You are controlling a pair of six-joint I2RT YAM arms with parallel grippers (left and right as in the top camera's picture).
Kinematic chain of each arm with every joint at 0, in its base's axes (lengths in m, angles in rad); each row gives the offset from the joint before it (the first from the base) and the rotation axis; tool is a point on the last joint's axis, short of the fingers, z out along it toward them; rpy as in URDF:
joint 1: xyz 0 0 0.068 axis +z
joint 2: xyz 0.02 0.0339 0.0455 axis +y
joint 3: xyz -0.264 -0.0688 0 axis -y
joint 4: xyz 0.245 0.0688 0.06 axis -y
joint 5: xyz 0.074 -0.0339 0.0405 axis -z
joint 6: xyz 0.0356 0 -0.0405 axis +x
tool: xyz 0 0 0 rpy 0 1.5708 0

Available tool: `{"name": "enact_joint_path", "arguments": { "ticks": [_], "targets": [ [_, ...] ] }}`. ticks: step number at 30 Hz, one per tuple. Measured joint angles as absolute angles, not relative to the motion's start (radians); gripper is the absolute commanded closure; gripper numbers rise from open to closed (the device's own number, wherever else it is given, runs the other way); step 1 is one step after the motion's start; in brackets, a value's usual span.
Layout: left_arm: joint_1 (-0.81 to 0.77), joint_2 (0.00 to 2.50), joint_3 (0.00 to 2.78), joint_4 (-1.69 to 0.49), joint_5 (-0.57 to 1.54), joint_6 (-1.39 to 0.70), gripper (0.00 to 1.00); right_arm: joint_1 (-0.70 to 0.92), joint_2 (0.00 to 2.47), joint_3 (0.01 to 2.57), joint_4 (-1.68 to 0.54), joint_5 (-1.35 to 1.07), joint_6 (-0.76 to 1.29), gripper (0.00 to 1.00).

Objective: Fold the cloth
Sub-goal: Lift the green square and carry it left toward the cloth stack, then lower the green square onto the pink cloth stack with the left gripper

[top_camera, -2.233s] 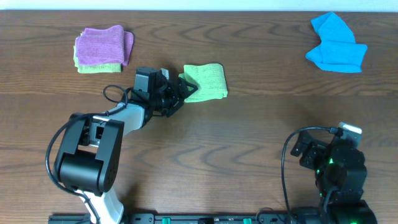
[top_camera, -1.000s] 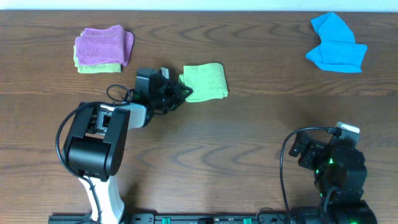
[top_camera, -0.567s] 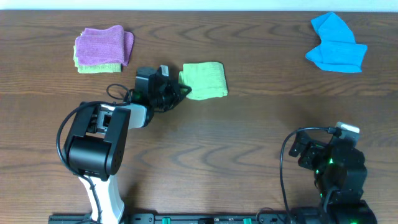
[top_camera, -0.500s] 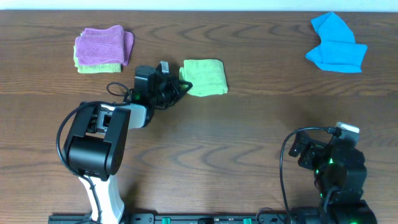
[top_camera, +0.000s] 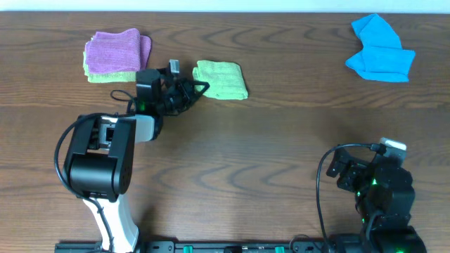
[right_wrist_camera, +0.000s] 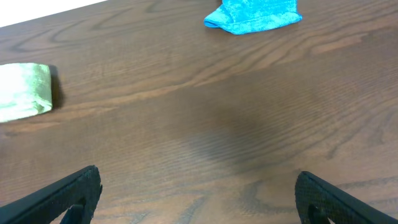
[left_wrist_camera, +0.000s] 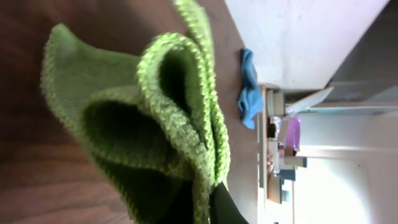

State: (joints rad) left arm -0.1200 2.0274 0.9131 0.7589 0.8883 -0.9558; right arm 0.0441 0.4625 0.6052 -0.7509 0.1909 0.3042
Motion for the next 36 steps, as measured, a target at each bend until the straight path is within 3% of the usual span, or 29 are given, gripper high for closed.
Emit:
{"name": "enact_joint_path", "arguments": {
  "ticks": [4,18,36],
  "targets": [
    [-0.111,2.027,0.983,0.682,0.92,-0.913,0.94,0.044,0.463,0.605,-0.751,0.191,0.304,0.01],
    [-0.093,2.028,1.364,-0.097,0.91,-0.438,0.95,0.044,0.462,0.606,-0.751,0.191,0.304,0.01],
    [-0.003,2.028,1.586,-0.3,0.834,-0.191,0.95,0.044,0.462,0.605,-0.751,0.191,0.304,0.01]
  ]
}}
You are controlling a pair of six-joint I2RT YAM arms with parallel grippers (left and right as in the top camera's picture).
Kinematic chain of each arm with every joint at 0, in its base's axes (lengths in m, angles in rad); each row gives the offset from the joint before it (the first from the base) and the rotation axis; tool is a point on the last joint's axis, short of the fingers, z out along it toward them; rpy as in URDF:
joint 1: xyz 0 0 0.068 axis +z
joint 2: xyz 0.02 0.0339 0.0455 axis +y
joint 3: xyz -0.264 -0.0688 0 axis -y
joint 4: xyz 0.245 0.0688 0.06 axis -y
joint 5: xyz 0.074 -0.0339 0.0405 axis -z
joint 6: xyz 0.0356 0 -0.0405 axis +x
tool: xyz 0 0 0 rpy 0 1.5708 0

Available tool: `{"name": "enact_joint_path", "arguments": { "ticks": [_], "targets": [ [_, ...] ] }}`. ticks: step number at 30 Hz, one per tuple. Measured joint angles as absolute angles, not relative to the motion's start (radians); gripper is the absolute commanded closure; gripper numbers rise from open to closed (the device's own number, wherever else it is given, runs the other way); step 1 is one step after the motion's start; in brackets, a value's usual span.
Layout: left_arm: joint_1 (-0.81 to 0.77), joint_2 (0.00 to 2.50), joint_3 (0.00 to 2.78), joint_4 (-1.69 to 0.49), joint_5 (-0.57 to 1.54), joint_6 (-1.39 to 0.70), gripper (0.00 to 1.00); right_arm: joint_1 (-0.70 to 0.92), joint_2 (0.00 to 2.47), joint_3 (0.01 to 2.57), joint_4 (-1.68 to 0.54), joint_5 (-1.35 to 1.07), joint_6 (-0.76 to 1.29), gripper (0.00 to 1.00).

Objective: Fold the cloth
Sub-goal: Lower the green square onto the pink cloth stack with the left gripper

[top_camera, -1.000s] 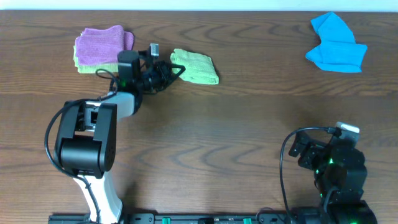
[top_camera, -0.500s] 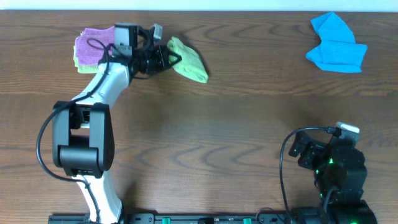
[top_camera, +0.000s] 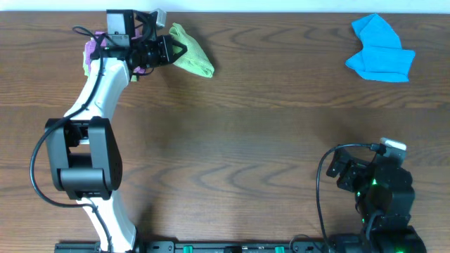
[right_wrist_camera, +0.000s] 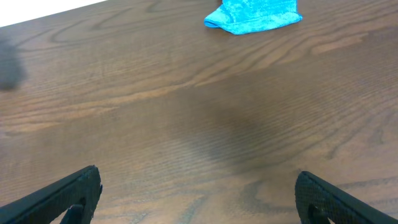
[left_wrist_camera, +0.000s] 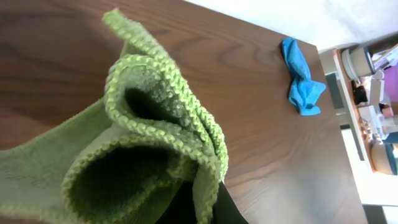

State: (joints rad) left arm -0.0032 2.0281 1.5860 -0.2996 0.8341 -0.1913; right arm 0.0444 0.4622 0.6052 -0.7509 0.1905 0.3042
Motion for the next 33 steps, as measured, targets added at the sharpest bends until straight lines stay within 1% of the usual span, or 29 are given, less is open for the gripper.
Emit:
{"name": "enact_joint_path", "arguments": {
  "ticks": [9,18,22,33],
  "targets": [
    [0.06,2.028,1.726,-0.431,0.828,-0.096,0.94,0.044,0.462,0.606,-0.751,0.191,0.304,0.01],
    [0.164,2.028,1.845,-0.621,0.75,0.05,0.94,0.044,0.462,0.605,-0.751,0.191,0.304,0.01],
    [0.184,2.028,1.863,-0.653,0.721,0.105,0.94,0.044,0.462,0.605,-0.751,0.191,0.304,0.01],
    [0.203,2.028,1.933,-0.657,0.704,0.228,0.94,0.044,0.462,0.605,-0.751,0.191,0.304,0.01]
  ]
}}
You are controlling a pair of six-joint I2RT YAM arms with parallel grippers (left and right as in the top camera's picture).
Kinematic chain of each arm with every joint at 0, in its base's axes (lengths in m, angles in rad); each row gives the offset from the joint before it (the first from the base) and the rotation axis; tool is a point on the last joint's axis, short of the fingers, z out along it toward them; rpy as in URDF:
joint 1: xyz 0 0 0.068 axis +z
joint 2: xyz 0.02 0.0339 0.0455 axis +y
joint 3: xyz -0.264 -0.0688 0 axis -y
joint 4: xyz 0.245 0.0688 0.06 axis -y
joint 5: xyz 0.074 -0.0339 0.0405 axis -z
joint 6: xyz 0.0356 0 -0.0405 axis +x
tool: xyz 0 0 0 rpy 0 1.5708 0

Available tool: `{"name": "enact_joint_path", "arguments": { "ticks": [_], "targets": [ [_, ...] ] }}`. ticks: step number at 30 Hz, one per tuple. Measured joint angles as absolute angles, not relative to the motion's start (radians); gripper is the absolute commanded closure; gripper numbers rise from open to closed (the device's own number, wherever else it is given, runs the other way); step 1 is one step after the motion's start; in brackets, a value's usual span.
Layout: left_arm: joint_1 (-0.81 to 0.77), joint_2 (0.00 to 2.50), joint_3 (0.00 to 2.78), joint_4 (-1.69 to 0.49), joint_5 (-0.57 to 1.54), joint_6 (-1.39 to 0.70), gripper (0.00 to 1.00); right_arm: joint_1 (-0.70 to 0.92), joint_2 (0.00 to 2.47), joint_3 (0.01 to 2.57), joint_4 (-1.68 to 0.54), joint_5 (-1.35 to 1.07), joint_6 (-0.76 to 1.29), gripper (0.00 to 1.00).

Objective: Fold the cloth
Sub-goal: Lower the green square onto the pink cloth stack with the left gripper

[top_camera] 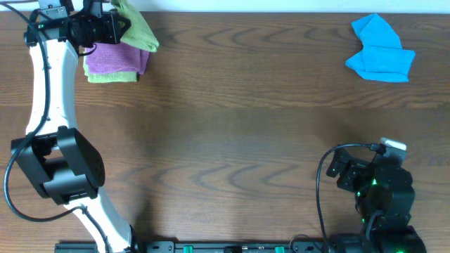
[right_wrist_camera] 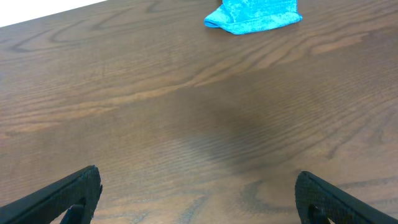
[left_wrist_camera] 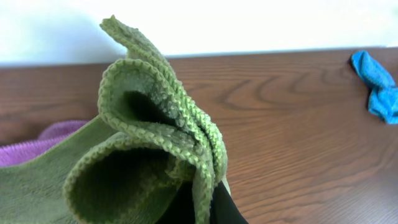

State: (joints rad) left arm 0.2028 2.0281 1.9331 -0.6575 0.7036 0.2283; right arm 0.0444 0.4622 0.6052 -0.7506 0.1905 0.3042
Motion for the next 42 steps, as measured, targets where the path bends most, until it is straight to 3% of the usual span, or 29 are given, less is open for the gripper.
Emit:
{"name": "enact_joint_path", "arguments": {
  "ticks": [12,29,42],
  "targets": [
    [0.225,2.038,1.933,-0.73,0.668,0.405,0.94,0.044,0.462,0.605,-0.748,0.191,0.304,0.01],
    [0.313,2.11,1.934,-0.777,0.847,0.553,0.94,0.044,0.462,0.605,-0.744,0.191,0.304,0.01],
    [0.313,2.11,1.934,-0.798,0.638,0.574,0.94,0.044,0.462,0.605,-0.736,0.184,0.304,0.01]
  ]
}}
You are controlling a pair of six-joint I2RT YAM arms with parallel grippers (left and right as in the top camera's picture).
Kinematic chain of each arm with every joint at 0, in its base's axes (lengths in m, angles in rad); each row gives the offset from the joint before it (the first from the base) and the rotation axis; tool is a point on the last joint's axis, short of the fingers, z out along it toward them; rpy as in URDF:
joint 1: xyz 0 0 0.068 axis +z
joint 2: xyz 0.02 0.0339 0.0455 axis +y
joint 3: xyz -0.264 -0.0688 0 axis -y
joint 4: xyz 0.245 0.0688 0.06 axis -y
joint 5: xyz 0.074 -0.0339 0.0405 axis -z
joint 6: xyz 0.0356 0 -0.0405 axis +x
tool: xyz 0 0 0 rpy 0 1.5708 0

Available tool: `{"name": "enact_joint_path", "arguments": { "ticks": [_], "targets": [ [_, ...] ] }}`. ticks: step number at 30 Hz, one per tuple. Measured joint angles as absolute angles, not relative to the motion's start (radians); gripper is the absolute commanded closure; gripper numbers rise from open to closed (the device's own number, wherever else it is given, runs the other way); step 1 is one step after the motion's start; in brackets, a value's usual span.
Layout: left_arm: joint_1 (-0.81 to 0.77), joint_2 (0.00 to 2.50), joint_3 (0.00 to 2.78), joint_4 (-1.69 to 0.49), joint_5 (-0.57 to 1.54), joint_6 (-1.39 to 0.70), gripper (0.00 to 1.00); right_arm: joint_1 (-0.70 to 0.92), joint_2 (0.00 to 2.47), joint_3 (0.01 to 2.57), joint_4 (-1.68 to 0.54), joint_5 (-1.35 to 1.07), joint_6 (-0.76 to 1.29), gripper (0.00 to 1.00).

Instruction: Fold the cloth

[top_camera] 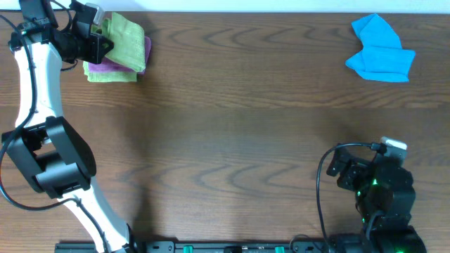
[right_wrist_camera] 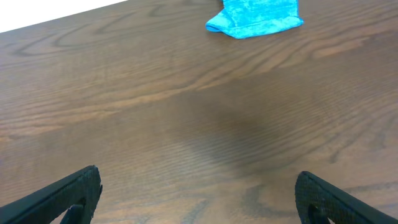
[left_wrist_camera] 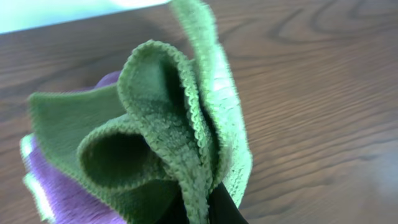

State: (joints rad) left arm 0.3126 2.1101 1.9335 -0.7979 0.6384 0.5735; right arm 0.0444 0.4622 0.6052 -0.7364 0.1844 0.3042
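A folded green cloth (top_camera: 125, 42) rests on the pile of folded cloths at the table's far left corner, over a purple cloth (top_camera: 105, 65). My left gripper (top_camera: 98, 41) is shut on the green cloth's left edge. In the left wrist view the bunched green cloth (left_wrist_camera: 174, 124) fills the middle, pinched between the black fingers (left_wrist_camera: 225, 205), with the purple cloth (left_wrist_camera: 56, 186) under it. A crumpled blue cloth (top_camera: 380, 49) lies at the far right, also seen as the blue cloth (right_wrist_camera: 255, 17). My right gripper (right_wrist_camera: 198, 199) stands open over bare wood.
A light green cloth (top_camera: 111, 76) lies at the bottom of the pile. The table's back edge (top_camera: 246, 12) runs just behind the pile and the blue cloth. The right arm's base (top_camera: 376, 190) sits at the front right.
The left gripper has lowered the green cloth from above the pile's back edge down onto the purple cloth. The right arm has not moved.
The left gripper first gripped the folded green cloth on the table right of the pile. Then it held the cloth in the air near the back edge, then over the pile. Now the cloth lies on the purple one, still gripped.
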Motion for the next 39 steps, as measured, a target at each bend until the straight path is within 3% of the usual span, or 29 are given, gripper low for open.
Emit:
{"name": "enact_joint_path", "arguments": {
  "ticks": [11,14,16,17,39],
  "targets": [
    [0.318,2.168,1.934,-0.725,0.506,0.462,0.93,0.044,0.462,0.605,-0.736,0.16,0.304,0.01],
    [0.324,2.176,1.934,-0.699,0.482,0.426,0.59,0.044,0.462,0.605,-0.736,0.155,0.305,0.01],
    [0.327,2.176,1.934,-0.681,0.444,0.385,0.19,0.044,0.462,0.605,-0.736,0.153,0.304,0.01],
    [0.327,2.176,1.934,-0.675,0.43,0.374,0.04,0.044,0.462,0.605,-0.736,0.153,0.305,0.01],
    [0.375,2.175,1.934,-0.622,0.307,0.107,0.05,0.044,0.462,0.606,-0.713,0.152,0.305,0.01]
  ]
}}
